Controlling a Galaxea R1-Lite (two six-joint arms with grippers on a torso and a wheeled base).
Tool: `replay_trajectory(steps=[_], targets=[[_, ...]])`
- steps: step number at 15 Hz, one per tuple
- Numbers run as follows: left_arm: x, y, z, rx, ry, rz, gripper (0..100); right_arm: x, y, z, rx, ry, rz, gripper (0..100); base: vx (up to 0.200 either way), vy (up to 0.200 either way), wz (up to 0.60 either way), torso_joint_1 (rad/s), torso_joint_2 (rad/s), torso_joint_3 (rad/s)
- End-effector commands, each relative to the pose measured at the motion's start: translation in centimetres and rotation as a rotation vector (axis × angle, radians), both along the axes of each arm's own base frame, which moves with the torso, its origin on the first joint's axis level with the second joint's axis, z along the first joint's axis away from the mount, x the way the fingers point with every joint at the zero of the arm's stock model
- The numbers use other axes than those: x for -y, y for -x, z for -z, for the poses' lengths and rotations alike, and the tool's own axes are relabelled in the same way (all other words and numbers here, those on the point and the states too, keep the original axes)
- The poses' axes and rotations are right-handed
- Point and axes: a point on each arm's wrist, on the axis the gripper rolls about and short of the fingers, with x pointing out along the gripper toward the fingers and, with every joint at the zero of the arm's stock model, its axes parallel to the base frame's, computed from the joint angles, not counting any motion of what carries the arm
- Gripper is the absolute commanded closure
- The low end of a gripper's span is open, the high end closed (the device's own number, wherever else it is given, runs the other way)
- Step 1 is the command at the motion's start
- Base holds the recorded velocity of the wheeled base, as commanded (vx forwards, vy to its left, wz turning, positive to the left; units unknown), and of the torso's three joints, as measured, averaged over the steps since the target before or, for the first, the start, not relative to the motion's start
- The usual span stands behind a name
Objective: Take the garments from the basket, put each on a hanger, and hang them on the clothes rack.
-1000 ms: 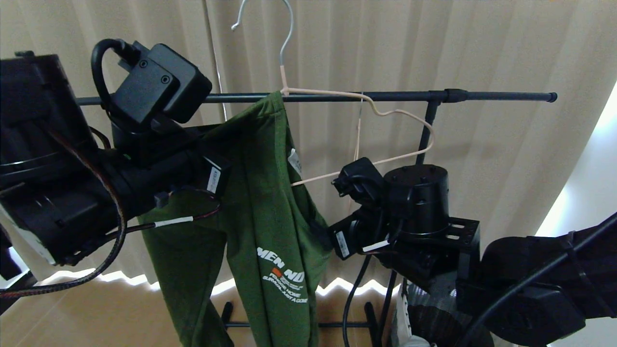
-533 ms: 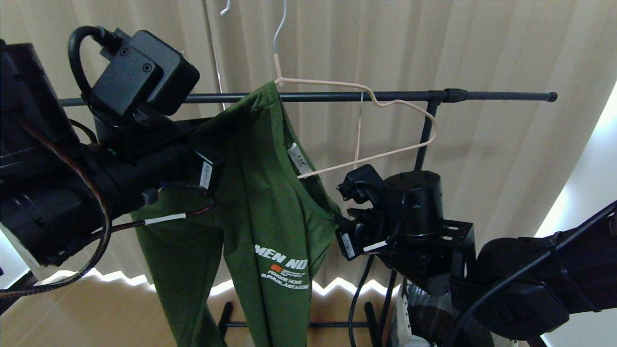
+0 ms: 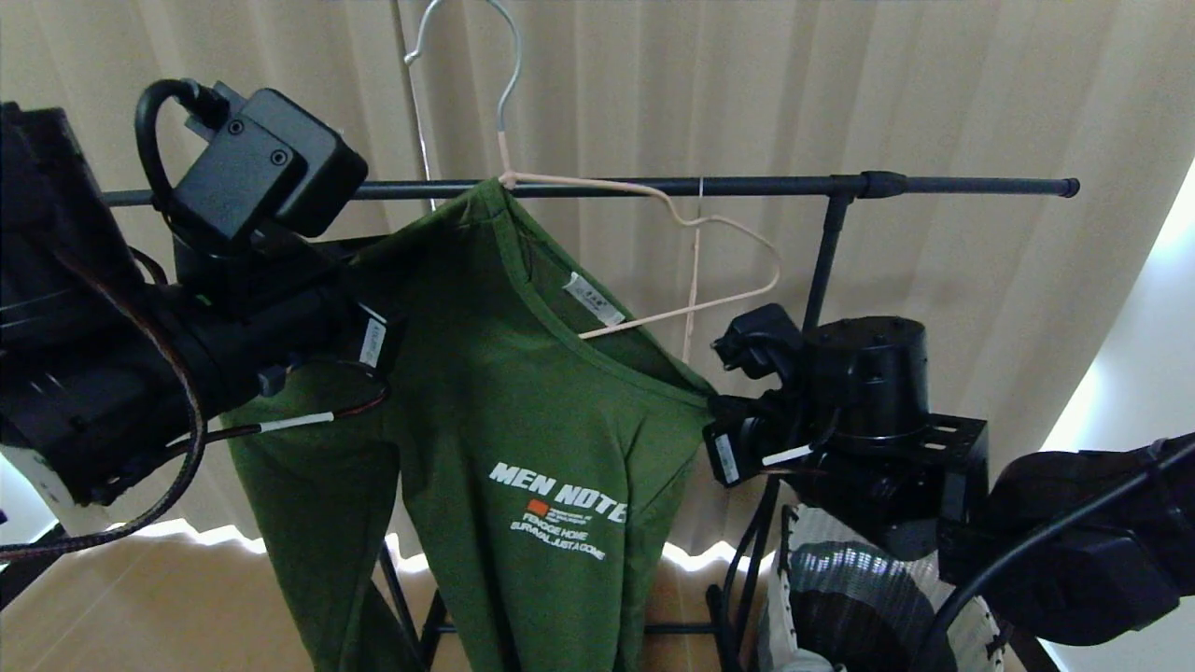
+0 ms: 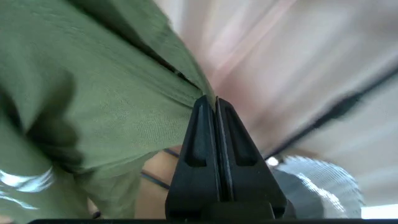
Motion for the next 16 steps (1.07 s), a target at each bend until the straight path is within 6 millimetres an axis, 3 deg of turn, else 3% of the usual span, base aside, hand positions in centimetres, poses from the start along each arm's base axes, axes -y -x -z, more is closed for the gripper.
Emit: replay_trajectory(steps=[1, 4, 10, 14, 16], targets=[[-0.6, 0.0, 0.8, -0.016, -0.029, -0.021, 100, 2.4, -0.3, -2.1, 0.048, -0.035, 0.063, 100, 0.0, 0.0, 0.0, 0.0, 0.0, 0.0], [-1.3, 0.2, 2.1, -0.044, -0.086, -0.04, 100, 3.8, -0.7, -3.2, 0.079, -0.054, 0.105, 100, 0.0, 0.0, 0.0, 0.0, 0.0, 0.0], [-2.4, 0.5, 4.2, -0.089, -0.187, -0.069, 100, 3.7, -1.1, -4.6, 0.12, -0.086, 0.103, 100, 0.0, 0.0, 0.0, 0.0, 0.0, 0.0], [-2.4, 0.4, 4.8, -0.11, -0.193, -0.073, 100, 3.8, 0.0, -6.2, 0.153, -0.134, 0.035, 100, 0.0, 0.0, 0.0, 0.0, 0.0, 0.0], [-2.4, 0.1, 5.0, -0.12, -0.192, -0.093, 100, 3.2, 1.9, -6.9, 0.154, -0.154, -0.049, 100, 0.0, 0.0, 0.0, 0.0, 0.0, 0.0]])
